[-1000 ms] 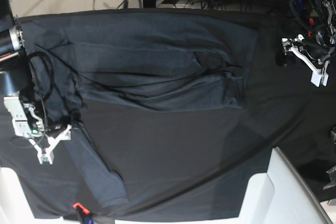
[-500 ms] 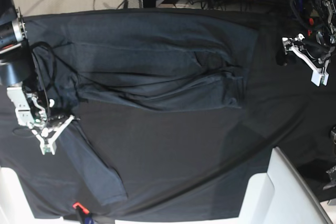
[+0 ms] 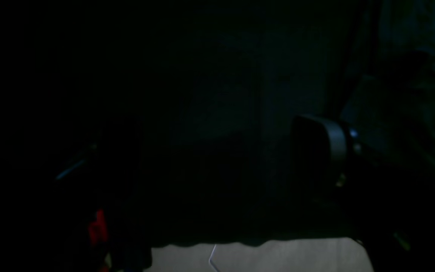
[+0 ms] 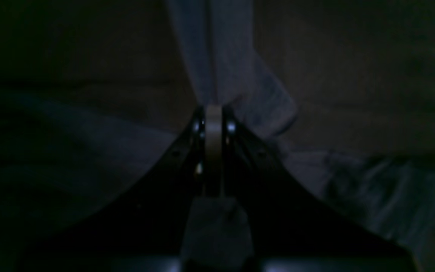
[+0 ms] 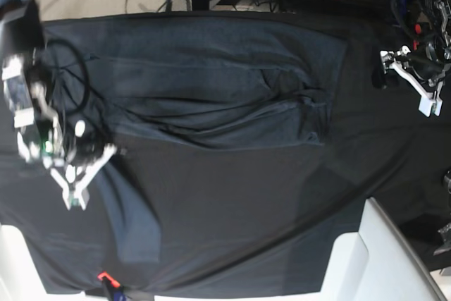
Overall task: Fold the T-shirt properly
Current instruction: 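Release the left gripper and lift the sleeve with the right gripper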
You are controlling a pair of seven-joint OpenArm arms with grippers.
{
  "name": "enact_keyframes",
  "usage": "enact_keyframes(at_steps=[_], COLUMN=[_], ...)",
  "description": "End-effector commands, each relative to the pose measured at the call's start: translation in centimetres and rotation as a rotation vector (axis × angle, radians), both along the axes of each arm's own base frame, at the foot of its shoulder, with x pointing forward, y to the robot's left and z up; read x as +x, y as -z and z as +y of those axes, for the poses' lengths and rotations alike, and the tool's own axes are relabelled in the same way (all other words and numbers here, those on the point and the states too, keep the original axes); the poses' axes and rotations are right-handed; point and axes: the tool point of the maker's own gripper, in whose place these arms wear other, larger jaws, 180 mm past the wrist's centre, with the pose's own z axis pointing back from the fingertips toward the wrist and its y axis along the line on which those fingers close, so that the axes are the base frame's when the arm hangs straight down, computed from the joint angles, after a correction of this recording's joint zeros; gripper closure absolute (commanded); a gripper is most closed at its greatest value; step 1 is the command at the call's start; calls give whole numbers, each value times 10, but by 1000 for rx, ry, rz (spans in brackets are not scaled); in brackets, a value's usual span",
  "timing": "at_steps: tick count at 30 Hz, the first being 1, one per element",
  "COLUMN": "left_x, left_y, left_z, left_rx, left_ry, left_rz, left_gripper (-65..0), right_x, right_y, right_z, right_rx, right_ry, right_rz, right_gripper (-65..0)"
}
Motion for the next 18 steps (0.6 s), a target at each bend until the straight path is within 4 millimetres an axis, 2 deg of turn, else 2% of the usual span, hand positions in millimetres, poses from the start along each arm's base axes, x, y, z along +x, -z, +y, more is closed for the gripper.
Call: enact_keyframes(at_steps=[1, 7, 11, 18], left_x=[10, 10, 10, 11], left_y=[-13, -13, -13, -14], left_z=[8, 8, 8, 8], left_rx=[23, 21, 21, 23], left_ry=[9, 7, 7, 8], left_rz=[-41, -40, -40, -43], left_gripper=[-579, -579, -579, -579], right_x=[7, -47, -71, -114], right_y=[-22, -31, -32, -13], right_z=[2, 36, 54, 71], right_rx=[11, 77, 118, 168], right_ry=[-6, -63, -85, -87], right_rz=[-58, -8, 5, 92], right_gripper=[0, 0, 0, 0])
